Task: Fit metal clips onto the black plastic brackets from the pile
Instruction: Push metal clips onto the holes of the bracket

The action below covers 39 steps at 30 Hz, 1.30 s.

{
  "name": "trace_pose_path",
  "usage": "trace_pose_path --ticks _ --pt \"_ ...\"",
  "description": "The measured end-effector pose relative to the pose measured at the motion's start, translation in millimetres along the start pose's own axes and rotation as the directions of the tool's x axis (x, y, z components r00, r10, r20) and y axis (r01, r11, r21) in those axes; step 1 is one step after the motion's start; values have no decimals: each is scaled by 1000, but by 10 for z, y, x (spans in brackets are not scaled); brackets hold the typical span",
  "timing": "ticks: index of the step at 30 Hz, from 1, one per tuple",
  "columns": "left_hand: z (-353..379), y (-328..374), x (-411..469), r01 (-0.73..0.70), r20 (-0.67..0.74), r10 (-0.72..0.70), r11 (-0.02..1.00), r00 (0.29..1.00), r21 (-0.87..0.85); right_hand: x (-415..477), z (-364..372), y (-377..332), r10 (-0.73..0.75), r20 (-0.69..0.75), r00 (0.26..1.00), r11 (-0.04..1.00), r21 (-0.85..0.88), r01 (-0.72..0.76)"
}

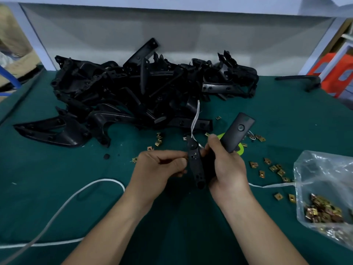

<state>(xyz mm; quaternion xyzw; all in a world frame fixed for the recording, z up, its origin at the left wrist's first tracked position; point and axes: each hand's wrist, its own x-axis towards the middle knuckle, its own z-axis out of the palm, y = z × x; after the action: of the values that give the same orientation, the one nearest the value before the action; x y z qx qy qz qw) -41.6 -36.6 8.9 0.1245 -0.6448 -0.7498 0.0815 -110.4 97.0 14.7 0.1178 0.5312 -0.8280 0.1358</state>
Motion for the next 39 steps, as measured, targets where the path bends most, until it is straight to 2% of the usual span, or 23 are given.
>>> trace_pose_path --ticks 4,9,15,27,34,39 --pt "23 15 19 97 101 -85 987 991 -126 18 -11 -9 -4 -23 1000 1000 -1 4" --pt "10 69 21 89 132 -71 987 989 -137 20 -36 -38 11 5 1000 1000 -24 -11" --pt "0 94 14 21 94 -14 997 995 -73 50 -39 -42 42 30 999 996 -75 -39" --pt "104 54 -31 28 -89 -47 979 995 -203 16 -28 -79 91 40 995 994 -60 -88" --pt "191 6 -88 33 -219 -99 958 971 -285 29 -23 -62 68 31 997 994 -82 -66" --pt "229 9 -100 26 -207 -78 970 975 -243 41 -23 -39 22 7 1000 996 -84 -22"
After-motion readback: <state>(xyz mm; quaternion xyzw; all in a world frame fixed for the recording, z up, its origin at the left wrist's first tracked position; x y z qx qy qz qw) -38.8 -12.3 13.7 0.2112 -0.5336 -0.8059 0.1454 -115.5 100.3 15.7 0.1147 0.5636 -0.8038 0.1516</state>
